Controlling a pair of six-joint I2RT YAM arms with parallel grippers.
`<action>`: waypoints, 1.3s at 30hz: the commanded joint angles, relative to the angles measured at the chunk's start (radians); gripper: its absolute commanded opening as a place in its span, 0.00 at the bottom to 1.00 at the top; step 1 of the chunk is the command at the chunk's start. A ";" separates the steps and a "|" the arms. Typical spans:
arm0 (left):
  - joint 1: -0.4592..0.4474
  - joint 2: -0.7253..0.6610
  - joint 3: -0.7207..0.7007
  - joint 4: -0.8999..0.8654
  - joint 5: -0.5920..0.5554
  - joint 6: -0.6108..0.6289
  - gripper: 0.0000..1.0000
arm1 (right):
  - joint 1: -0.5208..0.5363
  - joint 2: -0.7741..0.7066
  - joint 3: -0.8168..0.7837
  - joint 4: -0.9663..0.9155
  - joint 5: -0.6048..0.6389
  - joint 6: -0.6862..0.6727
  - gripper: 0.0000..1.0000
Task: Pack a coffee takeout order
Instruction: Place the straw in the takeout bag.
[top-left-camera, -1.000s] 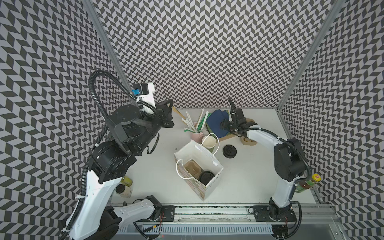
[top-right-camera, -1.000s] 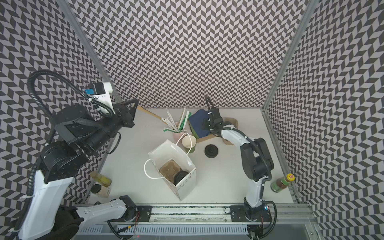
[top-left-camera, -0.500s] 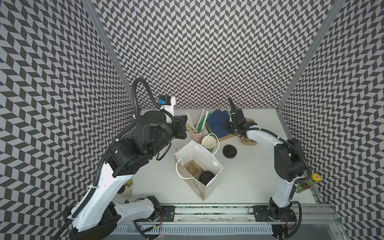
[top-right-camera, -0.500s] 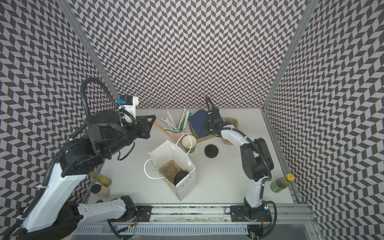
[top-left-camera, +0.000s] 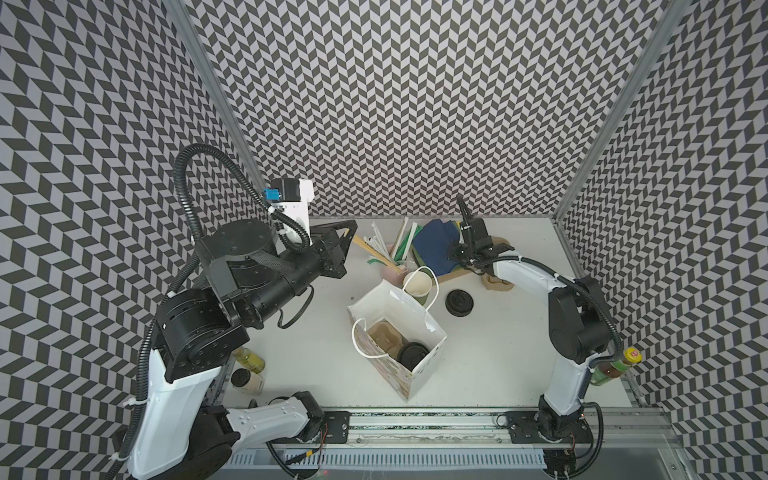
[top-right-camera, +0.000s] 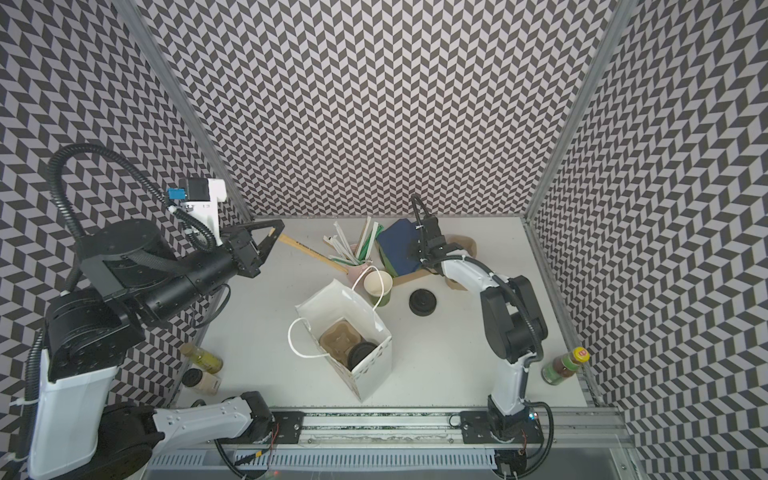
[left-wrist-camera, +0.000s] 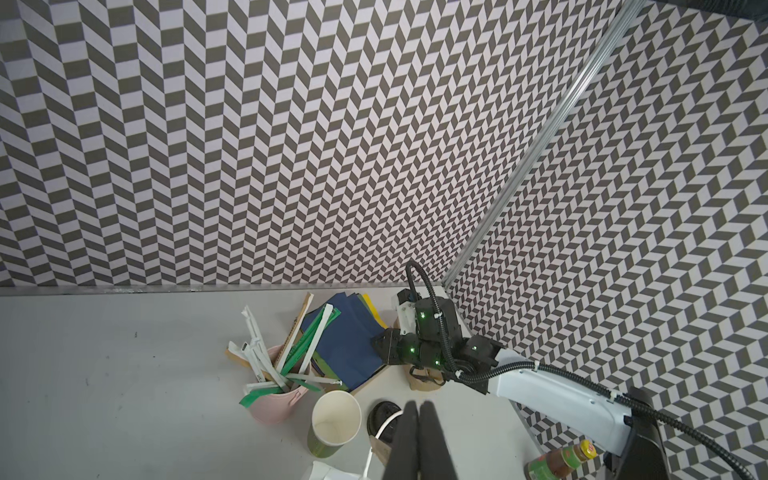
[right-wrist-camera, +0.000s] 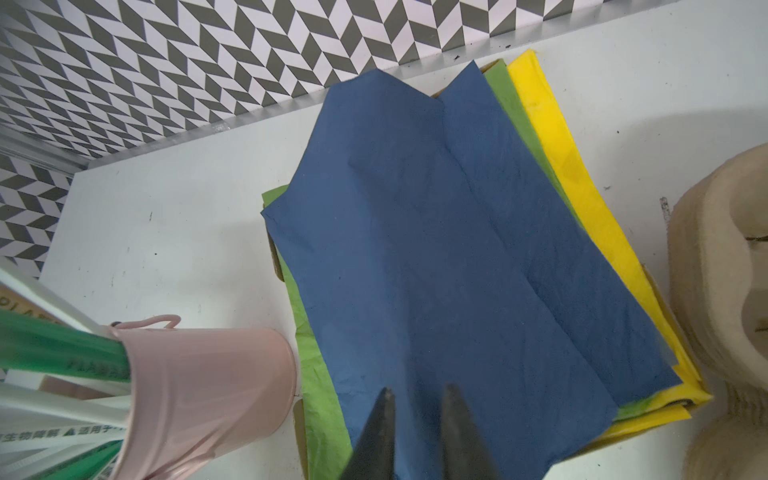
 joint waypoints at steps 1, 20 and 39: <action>-0.008 0.016 -0.005 -0.106 0.029 -0.037 0.00 | 0.006 -0.001 -0.004 0.019 0.014 -0.001 0.25; -0.012 -0.041 -0.239 -0.111 0.018 -0.050 0.00 | 0.006 -0.002 -0.005 0.005 0.031 0.004 0.40; -0.006 -0.079 -0.546 0.106 -0.034 -0.004 0.17 | 0.011 0.032 -0.007 0.005 0.046 -0.008 0.35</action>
